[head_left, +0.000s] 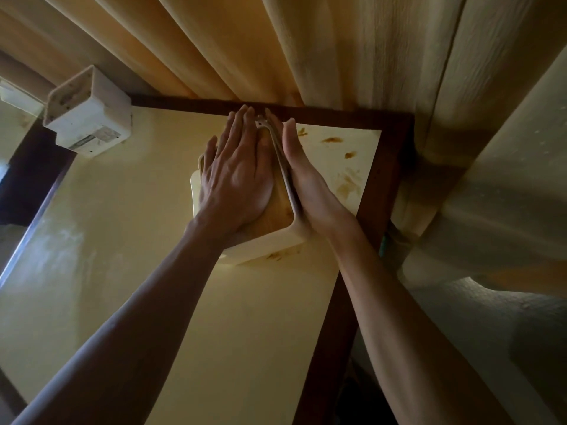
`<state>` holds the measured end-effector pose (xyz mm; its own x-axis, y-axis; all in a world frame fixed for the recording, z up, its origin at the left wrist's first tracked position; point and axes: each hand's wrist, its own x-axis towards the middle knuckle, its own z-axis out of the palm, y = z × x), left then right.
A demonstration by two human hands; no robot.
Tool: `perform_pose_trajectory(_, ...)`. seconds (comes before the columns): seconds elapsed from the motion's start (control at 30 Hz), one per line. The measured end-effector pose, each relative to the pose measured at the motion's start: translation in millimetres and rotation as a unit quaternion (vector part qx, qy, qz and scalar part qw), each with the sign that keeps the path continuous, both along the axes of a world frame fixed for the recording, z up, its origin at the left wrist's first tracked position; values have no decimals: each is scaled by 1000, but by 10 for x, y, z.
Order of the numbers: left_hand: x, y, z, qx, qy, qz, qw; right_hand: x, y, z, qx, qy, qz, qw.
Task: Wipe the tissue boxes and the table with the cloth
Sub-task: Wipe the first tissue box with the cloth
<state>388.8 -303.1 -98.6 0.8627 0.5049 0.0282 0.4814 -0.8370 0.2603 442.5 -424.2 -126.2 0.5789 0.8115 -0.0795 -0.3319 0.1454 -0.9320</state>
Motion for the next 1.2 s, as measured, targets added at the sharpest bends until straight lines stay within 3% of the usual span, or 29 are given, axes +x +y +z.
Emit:
perform_pose_trajectory(0.2, 7, -39, 42, 7, -2, 16, 1000, -485, -378, -52, -7, -27, -1, 1000)
perform_pose_trajectory(0.3, -2, -48, 53, 6, 1, 17, 1000, -690, -575, -120, -49, 32, 20, 998)
perform_pose_trajectory(0.43, -5, -32, 51, 4, 1, 7, 1000, -920, -764, -246, -3, 34, 24, 999)
perform_pose_trajectory(0.6, -6, -50, 39, 4, -4, 10, 1000, -539, -434, -258, -20, -2, 7, 1000)
perform_pose_trajectory(0.8, -16, -30, 37, -2, -6, 6, 1000, -49, -18, -51, -44, 25, 4, 999)
perform_pose_trajectory(1.2, -76, 77, 169, -90, -84, -38, 992, -60, -45, -178, -12, 62, 0, 998)
